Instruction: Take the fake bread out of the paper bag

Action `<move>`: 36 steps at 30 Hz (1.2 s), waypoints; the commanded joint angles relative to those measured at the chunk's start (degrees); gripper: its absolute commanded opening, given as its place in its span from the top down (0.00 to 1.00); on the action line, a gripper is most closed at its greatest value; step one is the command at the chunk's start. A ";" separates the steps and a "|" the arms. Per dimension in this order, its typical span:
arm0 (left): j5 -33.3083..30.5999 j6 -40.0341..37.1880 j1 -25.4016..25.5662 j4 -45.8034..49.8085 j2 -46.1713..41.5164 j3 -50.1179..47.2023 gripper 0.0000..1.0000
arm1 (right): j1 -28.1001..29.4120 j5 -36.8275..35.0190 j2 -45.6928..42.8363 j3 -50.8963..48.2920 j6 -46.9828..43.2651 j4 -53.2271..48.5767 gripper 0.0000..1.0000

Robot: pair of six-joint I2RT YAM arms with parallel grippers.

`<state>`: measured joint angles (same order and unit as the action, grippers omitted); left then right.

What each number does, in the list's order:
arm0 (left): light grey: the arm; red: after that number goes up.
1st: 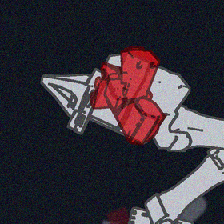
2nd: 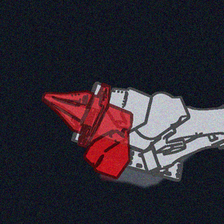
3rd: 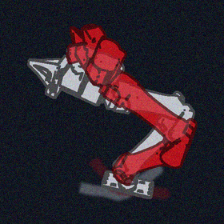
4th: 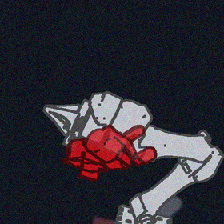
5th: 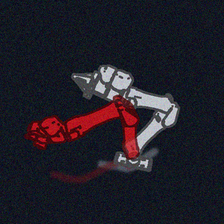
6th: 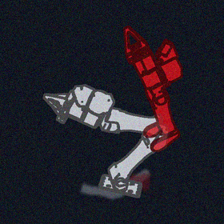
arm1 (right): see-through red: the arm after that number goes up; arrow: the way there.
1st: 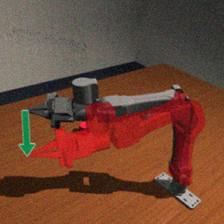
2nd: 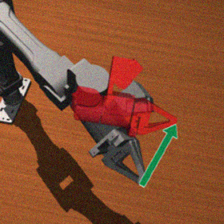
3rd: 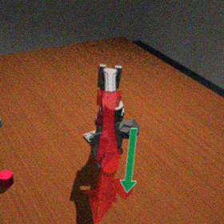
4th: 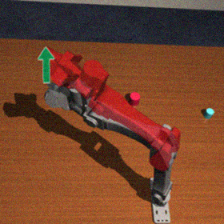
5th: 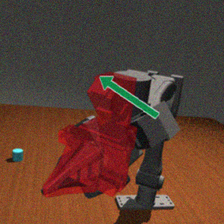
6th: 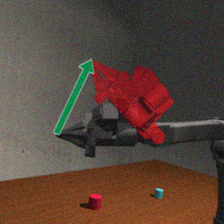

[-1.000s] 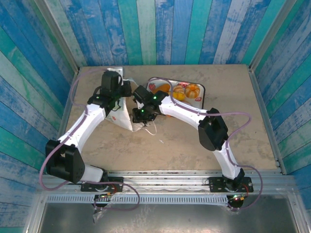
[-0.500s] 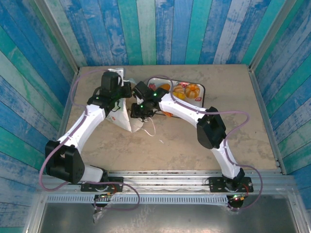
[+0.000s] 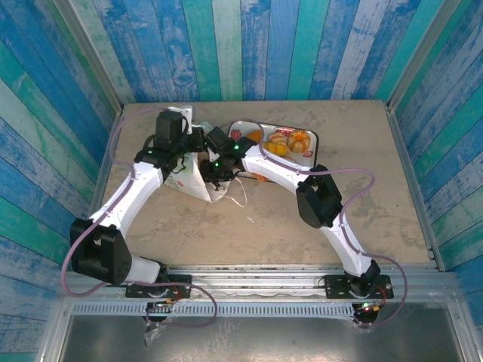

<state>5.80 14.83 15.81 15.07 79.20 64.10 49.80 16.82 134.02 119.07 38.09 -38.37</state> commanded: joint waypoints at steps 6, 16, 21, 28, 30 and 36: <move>2.36 -1.49 0.62 0.01 -3.02 0.15 0.98 | -0.10 -0.18 0.33 -0.04 0.82 2.26 0.73; -4.45 -2.38 0.62 1.58 -3.10 -0.28 0.99 | -0.07 -2.00 -5.42 -4.28 -0.69 2.42 0.99; -7.01 -1.72 0.60 1.83 -3.01 -0.31 0.99 | 0.03 -2.32 -9.97 -8.17 -1.31 2.35 0.99; -8.94 -0.98 0.62 1.54 -3.02 -0.37 0.99 | -0.02 -3.21 -15.78 -13.17 -1.96 2.40 0.99; -9.20 -0.77 0.62 1.52 -2.86 -0.29 0.99 | -0.05 -3.02 -16.67 -13.97 -2.03 2.13 0.99; -10.75 -0.03 0.62 2.21 -2.16 0.40 0.98 | -0.04 -3.03 -20.28 -16.41 -3.05 1.37 0.99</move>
<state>-3.09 13.91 16.49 15.97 79.20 64.12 49.80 14.28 116.84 103.85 36.45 -36.91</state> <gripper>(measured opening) 0.053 0.255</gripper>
